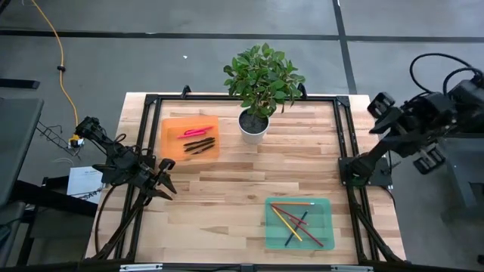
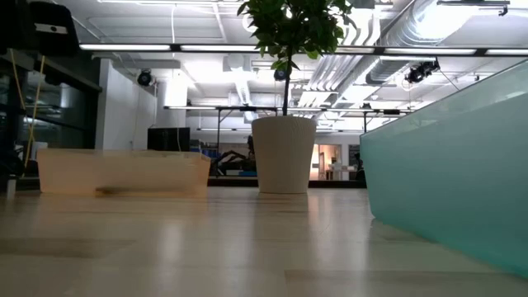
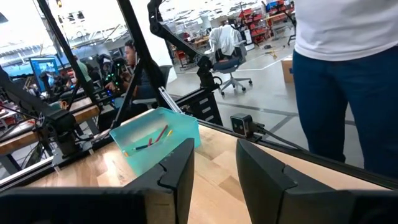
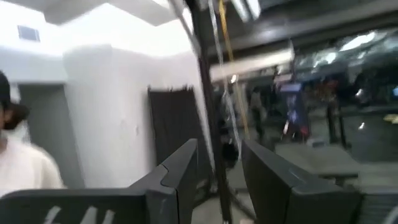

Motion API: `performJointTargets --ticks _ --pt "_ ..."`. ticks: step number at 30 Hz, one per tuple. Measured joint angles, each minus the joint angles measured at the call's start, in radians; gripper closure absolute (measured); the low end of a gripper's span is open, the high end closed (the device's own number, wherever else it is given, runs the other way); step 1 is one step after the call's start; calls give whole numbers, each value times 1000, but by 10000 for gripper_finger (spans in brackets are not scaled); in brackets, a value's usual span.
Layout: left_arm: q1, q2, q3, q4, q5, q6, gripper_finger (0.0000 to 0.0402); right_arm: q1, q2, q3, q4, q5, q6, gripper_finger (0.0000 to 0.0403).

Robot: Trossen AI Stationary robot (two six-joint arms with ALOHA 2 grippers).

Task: Sort pens & pencils
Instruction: Return to Home Position

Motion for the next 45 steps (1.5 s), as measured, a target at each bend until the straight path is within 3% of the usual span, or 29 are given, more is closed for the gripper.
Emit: performJointTargets --ticks 11,20,30,32,40,45 --pt "0 0 0 0 0 0 293 -82 -66 -2 -185 34 -4 286" --pt "0 0 0 0 0 0 293 -187 -115 -2 -359 279 13 286" --pt "0 0 0 0 0 0 293 -239 -153 -2 -664 626 239 286" --pt "0 0 0 0 0 0 293 -238 -168 -2 -700 656 275 286" --pt "0 0 0 0 0 0 293 -238 -260 -2 -625 534 204 286" --pt "0 0 0 0 0 0 293 -238 -297 -2 -496 357 94 286"
